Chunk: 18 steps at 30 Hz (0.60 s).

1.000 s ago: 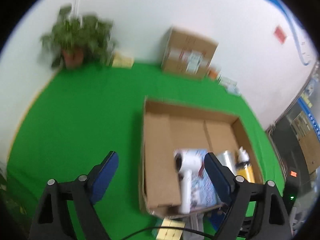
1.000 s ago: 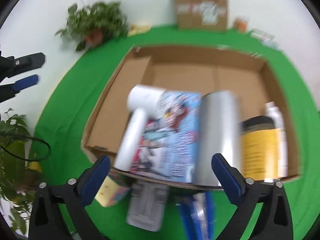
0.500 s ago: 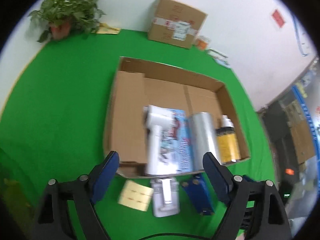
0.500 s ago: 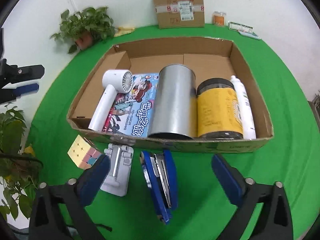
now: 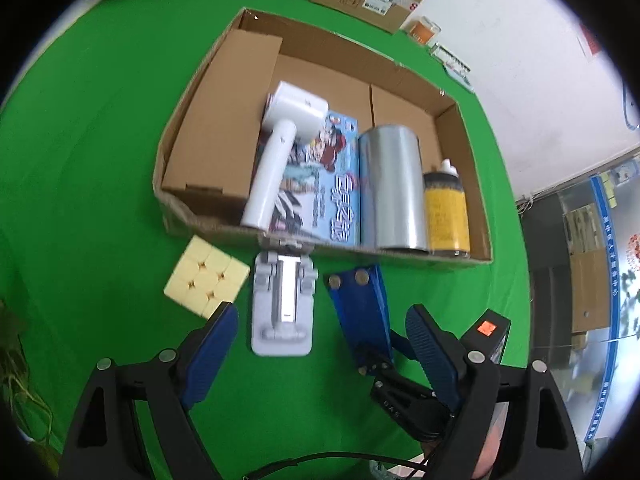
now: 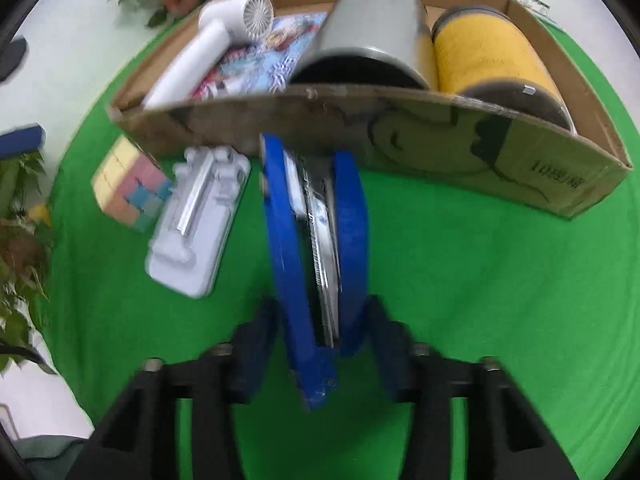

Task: Organize rigid objects
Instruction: 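Move both grippers to the blue stapler and close them on it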

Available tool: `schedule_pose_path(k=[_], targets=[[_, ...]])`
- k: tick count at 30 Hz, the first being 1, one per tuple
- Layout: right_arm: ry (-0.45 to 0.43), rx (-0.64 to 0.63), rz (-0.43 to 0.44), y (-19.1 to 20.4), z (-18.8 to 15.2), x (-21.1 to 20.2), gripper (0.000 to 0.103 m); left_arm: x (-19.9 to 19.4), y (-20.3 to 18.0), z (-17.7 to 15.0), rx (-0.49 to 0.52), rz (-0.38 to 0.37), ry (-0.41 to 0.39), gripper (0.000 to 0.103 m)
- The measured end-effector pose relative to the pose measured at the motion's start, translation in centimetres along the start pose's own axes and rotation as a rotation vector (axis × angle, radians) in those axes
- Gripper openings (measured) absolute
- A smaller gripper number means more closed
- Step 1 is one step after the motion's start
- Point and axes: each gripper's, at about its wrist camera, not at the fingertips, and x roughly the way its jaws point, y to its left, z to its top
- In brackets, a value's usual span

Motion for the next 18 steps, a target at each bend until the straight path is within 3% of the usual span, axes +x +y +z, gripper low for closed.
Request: schedule_pose_path(k=[3, 11, 13, 14, 15, 17, 18], targets=[[-0.012, 0.034, 0.063, -1.6, -1.4, -0.5, 0.031, 1.2, -1.1, -0.9, 0.027, -0.039, 0.061, 0.085], [-0.014, 0.156, 0.006, -8.1, -9.0, -4.6, 0.031, 8.3, -7.3, -4.7, 0.076, -0.226, 0.268, 0.085], [-0.024, 0.203, 0.026, -9.7, -11.0, -5.8, 0.036, 10.6, -8.7, -5.6, 0.065, -0.276, 0.326, 0.085], [-0.038, 0.223, 0.065, -10.4, -11.6, -6.5, 0.046, 11.9, -9.5, -6.2, 0.062, -0.292, 0.351, 0.085], [-0.075, 0.227, 0.112, -11.0, -12.4, -7.4, 0.066, 12.8, -10.1, -6.5, 0.068, -0.298, 0.369, 0.085], [-0.138, 0.206, 0.093, -11.4, -12.7, -8.6, 0.084, 15.0, -11.4, -7.4, 0.102, -0.302, 0.411, 0.085], [-0.169, 0.193, 0.076, -11.7, -13.0, -9.1, 0.084, 16.1, -12.0, -7.9, 0.118, -0.296, 0.432, 0.085]])
